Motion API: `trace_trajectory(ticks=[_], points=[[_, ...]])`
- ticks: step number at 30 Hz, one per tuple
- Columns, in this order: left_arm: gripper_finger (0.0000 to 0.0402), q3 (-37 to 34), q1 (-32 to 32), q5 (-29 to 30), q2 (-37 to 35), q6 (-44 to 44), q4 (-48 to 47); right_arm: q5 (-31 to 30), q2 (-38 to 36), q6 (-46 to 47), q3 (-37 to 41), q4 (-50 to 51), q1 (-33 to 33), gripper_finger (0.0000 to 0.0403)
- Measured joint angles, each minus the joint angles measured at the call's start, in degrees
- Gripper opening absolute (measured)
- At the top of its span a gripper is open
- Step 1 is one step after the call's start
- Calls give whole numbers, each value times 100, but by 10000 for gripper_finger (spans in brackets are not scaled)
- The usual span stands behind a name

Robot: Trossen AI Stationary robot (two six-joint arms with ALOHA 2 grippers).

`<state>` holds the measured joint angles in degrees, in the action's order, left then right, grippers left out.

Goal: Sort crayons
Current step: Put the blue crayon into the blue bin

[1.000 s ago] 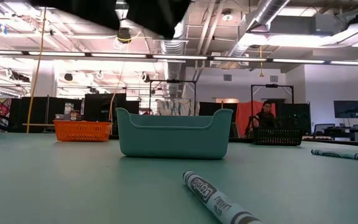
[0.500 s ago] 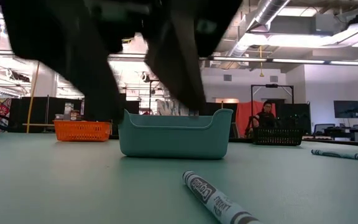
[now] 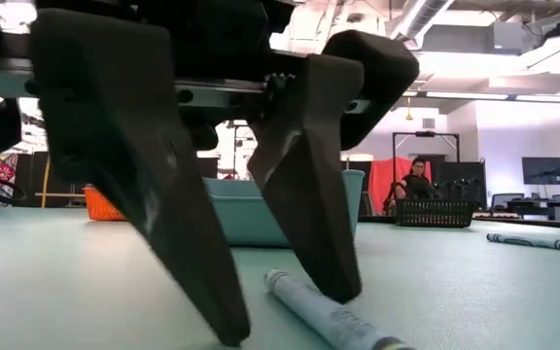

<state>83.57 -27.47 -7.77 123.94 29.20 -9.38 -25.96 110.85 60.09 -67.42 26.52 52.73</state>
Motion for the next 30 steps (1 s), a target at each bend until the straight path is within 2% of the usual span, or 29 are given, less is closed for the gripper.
trace_trajectory(ticks=[9, 17, 30], points=[[11, 0, 44, -140, -7, -33, -199, -36, 0, -54, 0, 9, -7, 134], [2, -4, 45, 149, -102, -17, -342, -5, 0, -53, 0, 13, -49, 134], [3, -11, 111, 1908, -1236, 267, -1253, 27, 1, 144, -2, 82, -48, 134]])
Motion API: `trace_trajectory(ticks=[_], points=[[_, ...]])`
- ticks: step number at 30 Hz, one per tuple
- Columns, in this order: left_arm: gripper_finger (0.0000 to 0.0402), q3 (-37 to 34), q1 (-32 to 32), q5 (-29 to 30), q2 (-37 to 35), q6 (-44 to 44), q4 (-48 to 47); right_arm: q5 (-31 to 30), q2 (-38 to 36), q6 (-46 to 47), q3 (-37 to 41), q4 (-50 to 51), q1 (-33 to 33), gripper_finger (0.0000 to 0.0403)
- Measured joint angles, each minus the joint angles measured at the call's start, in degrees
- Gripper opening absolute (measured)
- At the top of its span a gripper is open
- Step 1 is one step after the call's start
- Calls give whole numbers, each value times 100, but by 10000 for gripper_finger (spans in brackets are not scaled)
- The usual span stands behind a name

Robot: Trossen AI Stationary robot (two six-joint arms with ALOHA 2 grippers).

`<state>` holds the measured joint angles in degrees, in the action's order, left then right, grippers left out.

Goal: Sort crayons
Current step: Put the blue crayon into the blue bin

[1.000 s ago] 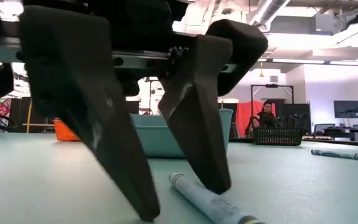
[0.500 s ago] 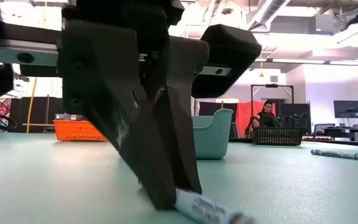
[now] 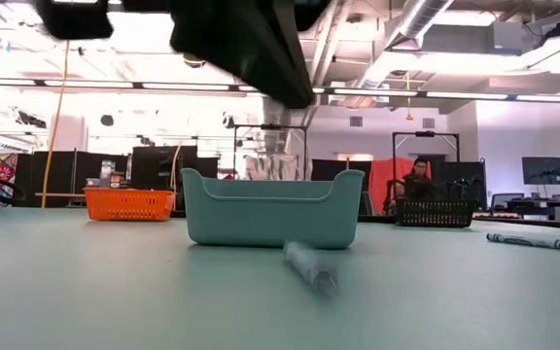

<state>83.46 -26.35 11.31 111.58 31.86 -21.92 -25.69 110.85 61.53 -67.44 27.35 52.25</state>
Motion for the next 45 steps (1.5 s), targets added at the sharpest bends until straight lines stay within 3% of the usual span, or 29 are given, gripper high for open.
trace_trajectory(ticks=[7, 9, 12, 14, 23, 28, 38, 45], points=[[2, 2, 332, 1181, -515, -164, -671, 4, 2, 292, 0, 106, 87, 134], [2, 2, 495, 706, -589, -322, -888, 4, 2, 355, 0, 97, 132, 134], [1, -10, 641, -841, -537, -552, -1047, -9, 2, 510, 0, 101, 219, 134], [10, -48, 574, -1350, -383, -541, -945, -67, 2, 600, 0, 101, 292, 134], [130, 68, 112, -1212, 504, -165, 121, -556, 4, 645, 0, 128, 481, 134], [156, 445, 244, -1373, 946, -158, -75, -567, 4, 659, 0, 99, 476, 134], [113, 1146, 503, -1931, 1658, -225, -785, -567, 4, 659, 0, 75, 476, 134], [17, 1149, 494, -1869, 1667, 161, -793, -571, 4, 608, 0, 119, 474, 134]])
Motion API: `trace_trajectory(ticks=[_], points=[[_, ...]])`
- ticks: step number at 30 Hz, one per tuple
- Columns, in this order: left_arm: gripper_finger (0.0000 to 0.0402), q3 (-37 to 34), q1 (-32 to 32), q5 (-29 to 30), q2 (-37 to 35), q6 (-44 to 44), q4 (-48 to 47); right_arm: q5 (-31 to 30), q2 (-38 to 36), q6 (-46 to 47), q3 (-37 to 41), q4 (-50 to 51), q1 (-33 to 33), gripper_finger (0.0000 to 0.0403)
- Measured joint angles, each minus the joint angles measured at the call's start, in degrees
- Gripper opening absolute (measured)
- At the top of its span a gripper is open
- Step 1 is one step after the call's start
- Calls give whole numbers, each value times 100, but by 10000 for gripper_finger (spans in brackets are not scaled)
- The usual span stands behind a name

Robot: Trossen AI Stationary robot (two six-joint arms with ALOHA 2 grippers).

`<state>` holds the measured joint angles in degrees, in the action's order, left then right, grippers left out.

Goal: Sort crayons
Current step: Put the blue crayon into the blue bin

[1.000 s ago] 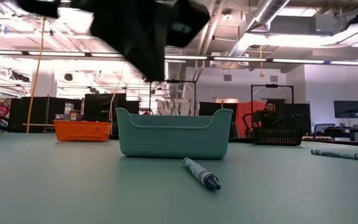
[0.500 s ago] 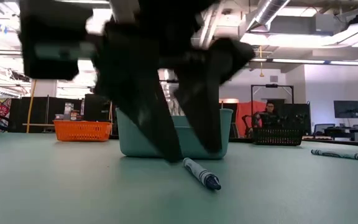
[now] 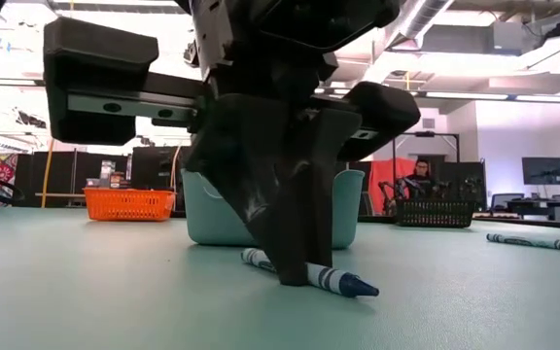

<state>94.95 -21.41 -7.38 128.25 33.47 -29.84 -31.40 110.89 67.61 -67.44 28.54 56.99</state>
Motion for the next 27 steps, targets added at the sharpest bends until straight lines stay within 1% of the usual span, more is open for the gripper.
trace_trajectory(ticks=[4, 10, 14, 22, 25, 27], points=[[7, -1, -32, 54, 0, 121, 24, 0, 0, -2, 0, 56, 0, 134], [2, 90, -73, 200, -52, 186, -78, 0, 0, -12, 0, 120, 0, 134], [1, 409, -83, 413, -99, 218, -455, 0, 0, -13, 2, 133, 2, 134], [0, 1117, -109, 907, -175, 346, -1551, 0, 0, -11, 2, 146, 77, 134], [0, 1421, -92, 1191, -186, 339, -2060, -2, 0, 24, 2, 144, 99, 134], [0, 1549, -76, 1312, -201, 341, -2196, -4, 0, 28, 4, 147, 116, 134]])
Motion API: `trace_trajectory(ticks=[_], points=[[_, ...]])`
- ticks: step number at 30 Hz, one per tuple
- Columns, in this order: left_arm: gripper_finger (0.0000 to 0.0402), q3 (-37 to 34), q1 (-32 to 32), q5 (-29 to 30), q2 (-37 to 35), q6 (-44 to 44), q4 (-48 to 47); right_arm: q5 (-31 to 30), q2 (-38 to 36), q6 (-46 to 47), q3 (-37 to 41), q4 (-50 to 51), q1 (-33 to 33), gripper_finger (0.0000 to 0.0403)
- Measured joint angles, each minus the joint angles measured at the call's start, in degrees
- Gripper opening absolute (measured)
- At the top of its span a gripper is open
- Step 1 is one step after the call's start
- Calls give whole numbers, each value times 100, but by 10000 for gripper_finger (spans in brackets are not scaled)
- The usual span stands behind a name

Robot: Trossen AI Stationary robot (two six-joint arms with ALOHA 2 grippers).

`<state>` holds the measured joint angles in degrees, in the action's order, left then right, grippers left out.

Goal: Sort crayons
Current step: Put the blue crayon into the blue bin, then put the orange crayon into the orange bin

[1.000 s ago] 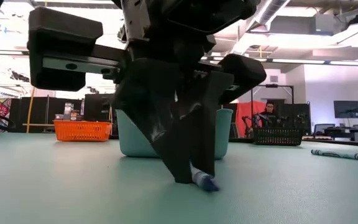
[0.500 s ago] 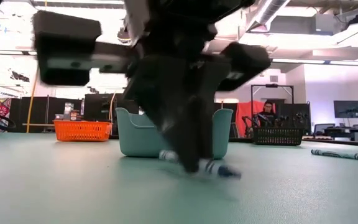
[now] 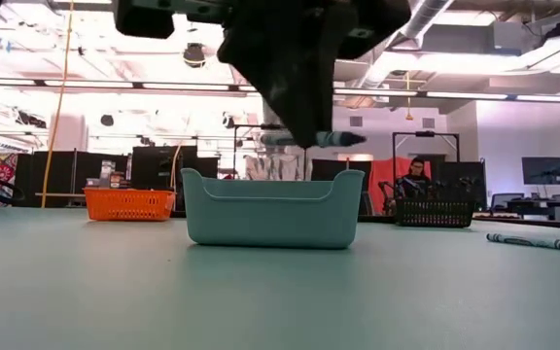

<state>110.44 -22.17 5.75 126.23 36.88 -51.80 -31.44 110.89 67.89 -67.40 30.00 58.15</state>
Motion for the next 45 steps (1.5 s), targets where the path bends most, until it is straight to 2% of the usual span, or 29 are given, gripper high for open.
trace_trajectory(ticks=[4, 9, 13, 17, 22, 31, 35, 39, 45], points=[[0, 282, 59, 426, 0, -103, -444, -15, 0, 25, 0, 2, 37, 134], [0, 356, 361, 1492, -7, -704, -565, -34, 0, 162, 0, 59, 74, 134], [0, 356, 735, 1603, -7, -1260, -849, -41, 0, 390, 0, 150, 151, 134], [0, 356, 1005, 1450, -7, -1711, -992, -86, 0, 572, 0, 167, 271, 134], [0, 329, 1248, 699, -7, -2305, -1049, -213, 0, 956, 0, 378, 442, 134], [7, -116, 1468, -84, -2, -2875, -893, -460, 0, 1327, 0, 510, 649, 134], [38, -193, 1503, -31, -2, -2965, -887, -470, 0, 1424, 0, 575, 666, 134], [86, -193, 1508, -30, -2, -2977, -853, -524, 0, 1436, 0, 612, 672, 134], [148, -151, 1439, -84, -47, -2862, -898, -909, 0, 1780, 0, 983, 622, 134]])
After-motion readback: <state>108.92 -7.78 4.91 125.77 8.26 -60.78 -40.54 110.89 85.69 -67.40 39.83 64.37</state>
